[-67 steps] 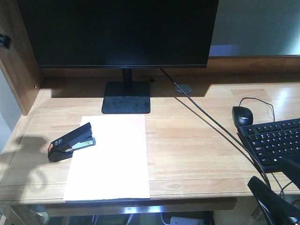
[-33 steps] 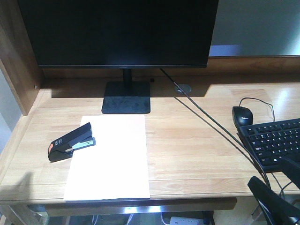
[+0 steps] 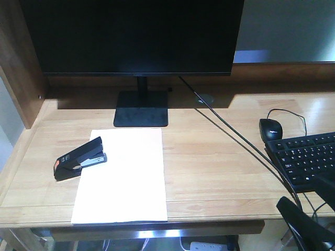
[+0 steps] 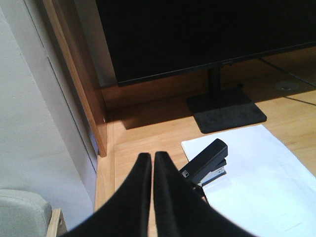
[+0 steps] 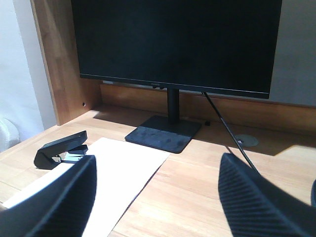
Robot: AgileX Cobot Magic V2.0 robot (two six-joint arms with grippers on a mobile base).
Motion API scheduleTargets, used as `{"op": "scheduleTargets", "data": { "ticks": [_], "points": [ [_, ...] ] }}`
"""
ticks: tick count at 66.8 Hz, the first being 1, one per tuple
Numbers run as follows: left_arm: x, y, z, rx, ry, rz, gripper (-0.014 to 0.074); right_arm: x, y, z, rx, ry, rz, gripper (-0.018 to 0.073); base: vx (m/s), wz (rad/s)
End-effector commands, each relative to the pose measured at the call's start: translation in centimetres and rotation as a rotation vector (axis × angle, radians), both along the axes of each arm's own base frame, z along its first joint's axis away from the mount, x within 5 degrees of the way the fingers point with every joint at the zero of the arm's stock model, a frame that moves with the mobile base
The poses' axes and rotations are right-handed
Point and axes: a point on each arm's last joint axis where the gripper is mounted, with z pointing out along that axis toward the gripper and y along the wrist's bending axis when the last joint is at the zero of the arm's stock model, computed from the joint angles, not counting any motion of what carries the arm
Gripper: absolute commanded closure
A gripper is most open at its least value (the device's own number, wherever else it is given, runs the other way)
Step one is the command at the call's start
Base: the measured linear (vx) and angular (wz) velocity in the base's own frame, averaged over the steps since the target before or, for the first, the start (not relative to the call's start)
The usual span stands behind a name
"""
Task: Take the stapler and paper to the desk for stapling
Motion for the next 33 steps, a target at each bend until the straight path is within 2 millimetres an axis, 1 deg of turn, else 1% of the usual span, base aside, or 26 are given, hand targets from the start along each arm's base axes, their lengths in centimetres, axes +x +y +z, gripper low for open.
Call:
{"op": "scheduleTargets", "data": {
  "ticks": [1,8,17,21,33],
  "points": [
    [-0.7,0.0,-0.2,-0.027,-0.126,0.007,0.0603,0.0,0.3,1.3,0.029,-0.062,0.03,0.0062,0.0,0.0],
    [-1.1,0.0,-1.9,-0.03,-0.105,0.005,0.0603,0.0,0.3,1.3,0.029,-0.062,0.03,0.0062,0.0,0.0],
    [-0.6,0.0,-3.3,-0.035,-0.06,0.007,0.0603,0.0,0.3,1.3,0.029,-0.062,0.03,0.0062,0.0,0.0],
    [-0.6,0.0,-3.6,-0.035,-0.047,0.007,0.0603,0.0,0.3,1.3,0.029,-0.062,0.03,0.0062,0.0,0.0],
    [-0.5,0.0,-3.8,-0.035,-0.046,0.007,0.0603,0.0,0.3,1.3,0.029,-0.062,0.03,0.0062,0.0,0.0]
  ]
}}
